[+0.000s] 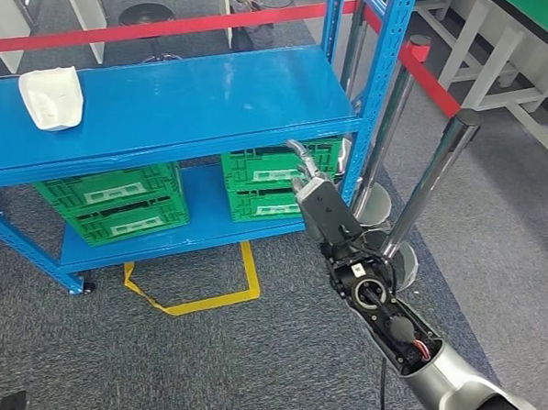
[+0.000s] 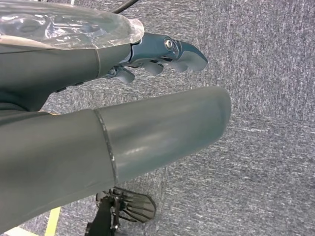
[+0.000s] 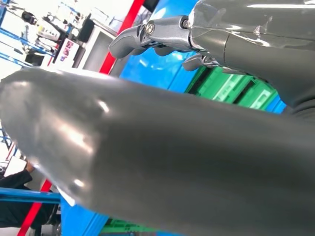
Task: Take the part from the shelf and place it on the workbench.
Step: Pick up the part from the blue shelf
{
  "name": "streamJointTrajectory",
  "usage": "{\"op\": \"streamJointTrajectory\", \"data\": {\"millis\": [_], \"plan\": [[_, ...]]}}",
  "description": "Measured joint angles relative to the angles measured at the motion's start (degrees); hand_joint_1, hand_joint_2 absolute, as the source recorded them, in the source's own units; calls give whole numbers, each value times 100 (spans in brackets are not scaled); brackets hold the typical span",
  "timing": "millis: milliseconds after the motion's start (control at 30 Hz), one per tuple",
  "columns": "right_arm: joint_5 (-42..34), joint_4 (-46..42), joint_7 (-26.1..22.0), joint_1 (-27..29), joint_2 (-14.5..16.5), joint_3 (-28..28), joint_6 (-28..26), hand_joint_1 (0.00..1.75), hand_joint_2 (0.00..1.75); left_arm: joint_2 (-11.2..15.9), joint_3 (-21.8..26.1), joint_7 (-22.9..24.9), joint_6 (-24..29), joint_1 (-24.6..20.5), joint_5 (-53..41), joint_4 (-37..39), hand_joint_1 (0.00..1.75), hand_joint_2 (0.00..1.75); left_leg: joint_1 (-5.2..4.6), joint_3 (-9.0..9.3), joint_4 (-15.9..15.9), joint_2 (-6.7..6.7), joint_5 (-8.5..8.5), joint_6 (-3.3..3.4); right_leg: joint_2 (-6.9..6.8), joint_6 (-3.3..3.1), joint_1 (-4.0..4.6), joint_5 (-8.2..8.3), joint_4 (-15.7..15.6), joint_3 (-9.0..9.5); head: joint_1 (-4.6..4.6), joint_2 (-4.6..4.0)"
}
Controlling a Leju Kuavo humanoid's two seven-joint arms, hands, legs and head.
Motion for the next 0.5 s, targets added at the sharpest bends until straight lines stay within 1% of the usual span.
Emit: {"op": "streamJointTrajectory", "data": {"millis": [133, 300, 333, 367, 433, 467, 500], "plan": [[-105, -95, 30, 158, -3, -69, -2, 0, 0, -2, 0, 27, -87, -12, -40, 0, 0, 0, 0, 0, 0, 0, 0, 0, 0, 0, 0, 0, 0, -2, 0, 0], [-149, -209, 45, 324, -10, -163, 21, 0, 0, -1, 0, 258, -305, -56, -57, 0, 0, 0, -1, -2, 2, 1, -3, 1, 0, 2, -4, 2, -3, 0, -1, 0], [-151, -227, 45, 347, -13, -178, 34, 0, 0, 7, -1, 284, -334, -63, -53, 0, 0, 0, -8, -5, 11, -1, -8, 21, -1, 19, -16, 10, -16, 3, -1, 0], [-152, -249, 44, 365, -14, -190, 48, 0, 0, 16, -1, 300, -355, -71, -49, 0, 0, 0, -16, -1, -1, -2, -7, 55, -2, 44, -28, 23, -43, 13, -6, 0], [-155, -295, 42, 394, -22, -216, 62, 0, 0, 31, -1, 318, -370, -88, -39, 1, 0, 0, 10, 98, -176, 10, 65, 136, -1, 97, -40, 29, -76, 23, -8, 0], [-156, -311, 41, 401, -29, -235, 67, 0, 0, 29, 0, 319, -372, -99, -37, 1, 0, 0, 32, 169, -293, 25, 113, 162, 4, 112, -39, -31, 6, -13, -1, 0], [-158, -319, 40, 408, -36, -251, 68, 0, 0, 26, -1, 319, -374, -108, -36, 2, 0, 0, 55, 233, -389, 39, 154, 172, 7, 127, -42, -153, 227, -117, 12, 0]]}}
